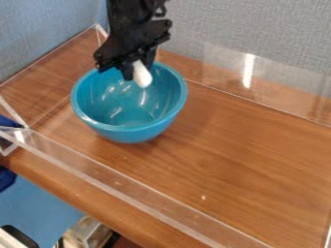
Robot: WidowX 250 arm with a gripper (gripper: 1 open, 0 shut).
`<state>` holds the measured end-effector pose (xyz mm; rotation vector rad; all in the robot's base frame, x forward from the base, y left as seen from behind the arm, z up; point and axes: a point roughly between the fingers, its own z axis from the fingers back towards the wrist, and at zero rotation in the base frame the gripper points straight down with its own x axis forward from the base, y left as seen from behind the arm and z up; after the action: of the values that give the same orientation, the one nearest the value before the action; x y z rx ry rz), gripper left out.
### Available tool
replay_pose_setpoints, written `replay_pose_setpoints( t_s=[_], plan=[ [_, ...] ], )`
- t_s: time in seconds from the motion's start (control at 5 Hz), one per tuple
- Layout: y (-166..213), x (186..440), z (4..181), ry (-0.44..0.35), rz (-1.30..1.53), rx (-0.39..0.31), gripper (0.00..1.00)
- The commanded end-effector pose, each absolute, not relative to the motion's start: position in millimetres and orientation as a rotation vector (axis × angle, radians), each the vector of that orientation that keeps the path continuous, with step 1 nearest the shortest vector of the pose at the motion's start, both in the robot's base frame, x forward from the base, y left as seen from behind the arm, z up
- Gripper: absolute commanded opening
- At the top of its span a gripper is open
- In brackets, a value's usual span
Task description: Put the mushroom in the blue bowl
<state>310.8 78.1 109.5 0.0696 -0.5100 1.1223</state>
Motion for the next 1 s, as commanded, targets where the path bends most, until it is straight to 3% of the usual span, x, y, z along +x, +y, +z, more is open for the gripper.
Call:
replay_pose_setpoints(
  t_s=[0.0,0.4,0.8],
  plan=[
    [81,320,122.4,-0.608,1.055,0.043,0.00],
    [95,326,114.6,-0.649,0.918,0.045,0.00],
    [94,322,122.2,-0.706,0.859,0.062,0.00]
  ],
)
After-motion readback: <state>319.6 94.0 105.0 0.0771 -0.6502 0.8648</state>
